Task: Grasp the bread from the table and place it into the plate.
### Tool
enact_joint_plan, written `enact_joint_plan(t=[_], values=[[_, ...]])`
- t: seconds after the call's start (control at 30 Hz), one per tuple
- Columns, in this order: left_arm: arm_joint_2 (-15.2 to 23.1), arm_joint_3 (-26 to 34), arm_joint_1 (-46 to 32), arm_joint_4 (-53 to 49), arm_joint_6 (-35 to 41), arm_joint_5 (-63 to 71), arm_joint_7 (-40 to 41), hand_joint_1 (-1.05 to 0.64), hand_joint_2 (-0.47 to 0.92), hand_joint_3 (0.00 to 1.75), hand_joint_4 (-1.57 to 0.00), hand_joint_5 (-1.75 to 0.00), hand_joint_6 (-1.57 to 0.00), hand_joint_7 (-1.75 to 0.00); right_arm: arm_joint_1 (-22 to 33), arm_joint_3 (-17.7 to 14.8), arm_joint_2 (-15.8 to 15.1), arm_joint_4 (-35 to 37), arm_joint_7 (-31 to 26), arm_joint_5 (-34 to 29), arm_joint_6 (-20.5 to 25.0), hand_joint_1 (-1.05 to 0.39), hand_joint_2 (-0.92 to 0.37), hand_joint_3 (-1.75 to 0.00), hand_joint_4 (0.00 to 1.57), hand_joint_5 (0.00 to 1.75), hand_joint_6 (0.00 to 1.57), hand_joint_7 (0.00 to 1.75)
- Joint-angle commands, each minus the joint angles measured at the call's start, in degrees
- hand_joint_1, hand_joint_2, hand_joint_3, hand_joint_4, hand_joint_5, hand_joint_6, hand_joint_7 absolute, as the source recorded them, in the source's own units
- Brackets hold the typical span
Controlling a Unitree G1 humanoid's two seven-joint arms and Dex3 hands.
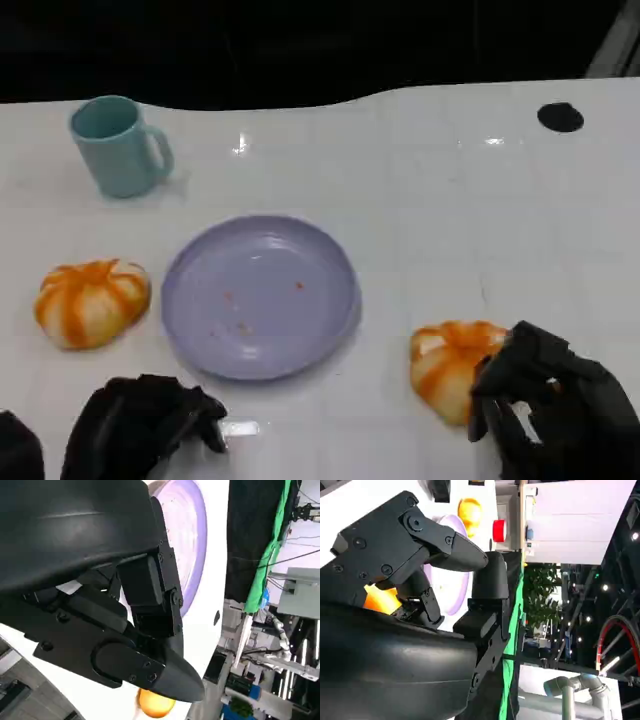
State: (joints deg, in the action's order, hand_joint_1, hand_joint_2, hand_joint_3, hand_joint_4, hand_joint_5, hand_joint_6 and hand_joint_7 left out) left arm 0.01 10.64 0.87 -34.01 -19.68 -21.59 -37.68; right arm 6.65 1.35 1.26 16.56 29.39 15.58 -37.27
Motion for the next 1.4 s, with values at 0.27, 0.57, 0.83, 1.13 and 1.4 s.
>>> enact_joint_plan(t=[0.27,0.57,0.83,1.13,1.4], values=[[0.77,0.55,-0.14,-0.64,-0.16,-0.17,-0.15,-1.02,0.79,0.0,-0.76,-1.65,-1.57,-0.12,0.11,-0.31,-0.28,-0.42,0.24,1.16,0.03,-0.33,-0.43,-1.16,0.81,1.75,0.73,1.5],[0.7,0.5,-0.28,-0.23,0.08,-0.18,0.05,-1.03,0.78,0.0,-0.77,-1.66,-1.57,-0.13,0.26,-0.18,-0.34,-1.16,0.51,1.83,0.73,-0.32,-0.44,-1.14,0.8,1.75,0.73,1.47],[0.64,0.44,-0.21,-0.41,-0.17,-0.1,0.04,-1.03,0.79,0.0,-0.76,-1.66,-1.57,-0.13,-1.17,-0.65,-3.05,-1.98,0.9,-1.94,-2.08,-0.42,-0.84,-0.37,0.64,1.58,0.66,1.17],[0.59,0.29,-0.33,-0.1,-0.08,0.25,0.57,-1.03,0.79,0.0,-0.77,-1.65,-1.57,-0.14,-3.11,-1.5,-10.84,-5.71,-4.86,-19.66,-7.24,-0.57,-0.92,-0.21,0.37,0.99,0.42,0.68],[0.59,0.27,-0.31,-0.15,0.24,0.05,0.3,-1.03,0.78,0.0,-0.77,-1.65,-1.57,-0.13,-3.16,-1.69,-19.49,-13.47,-10.65,-34.54,-7.19,-0.6,-0.92,-0.19,0.18,0.54,0.34,0.21]])
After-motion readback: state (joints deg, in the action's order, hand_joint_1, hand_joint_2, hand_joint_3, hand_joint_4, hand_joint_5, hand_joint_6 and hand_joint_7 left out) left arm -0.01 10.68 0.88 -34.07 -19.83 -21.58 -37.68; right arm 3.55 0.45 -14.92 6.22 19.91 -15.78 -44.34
